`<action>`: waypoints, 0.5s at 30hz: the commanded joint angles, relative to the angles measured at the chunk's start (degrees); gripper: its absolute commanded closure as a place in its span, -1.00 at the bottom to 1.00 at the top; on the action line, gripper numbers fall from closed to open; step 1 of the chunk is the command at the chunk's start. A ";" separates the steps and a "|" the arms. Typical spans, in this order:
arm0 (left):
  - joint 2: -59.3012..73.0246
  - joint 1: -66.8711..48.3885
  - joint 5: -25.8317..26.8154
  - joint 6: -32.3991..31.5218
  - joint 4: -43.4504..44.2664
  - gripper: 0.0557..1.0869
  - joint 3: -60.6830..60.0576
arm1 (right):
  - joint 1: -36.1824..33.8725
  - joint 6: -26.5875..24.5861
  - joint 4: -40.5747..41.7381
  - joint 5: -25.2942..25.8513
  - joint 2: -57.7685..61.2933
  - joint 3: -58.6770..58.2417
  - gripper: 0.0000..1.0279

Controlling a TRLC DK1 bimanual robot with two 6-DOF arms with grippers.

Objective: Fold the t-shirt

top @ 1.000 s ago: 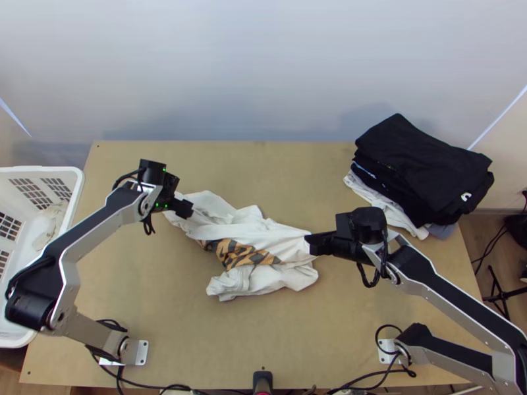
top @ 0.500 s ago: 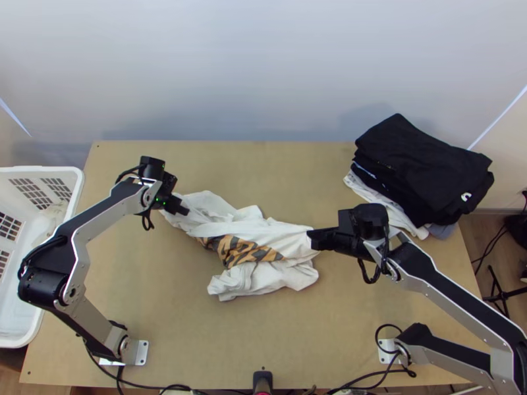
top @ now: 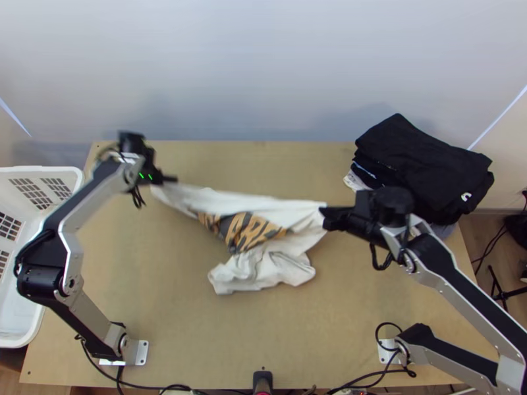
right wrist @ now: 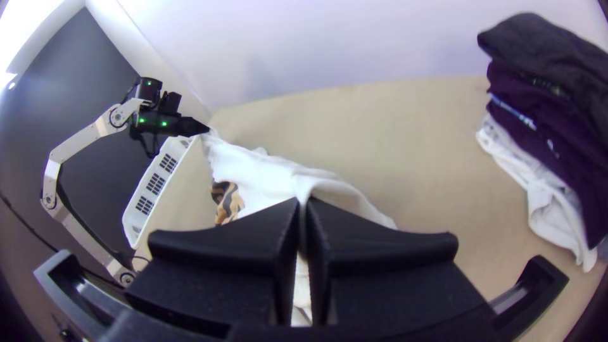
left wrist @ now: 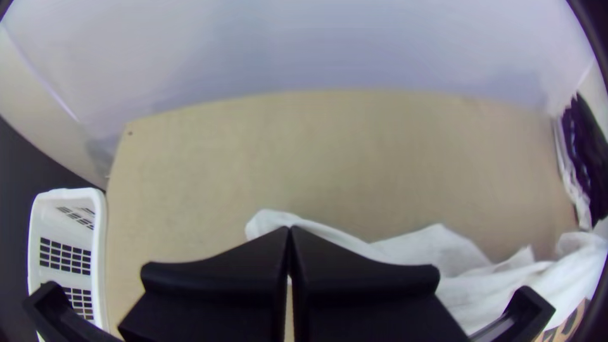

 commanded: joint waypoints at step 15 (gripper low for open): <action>-7.79 6.39 -2.20 -19.24 -7.35 0.93 41.41 | -5.14 -12.27 -0.28 20.52 16.02 51.65 0.94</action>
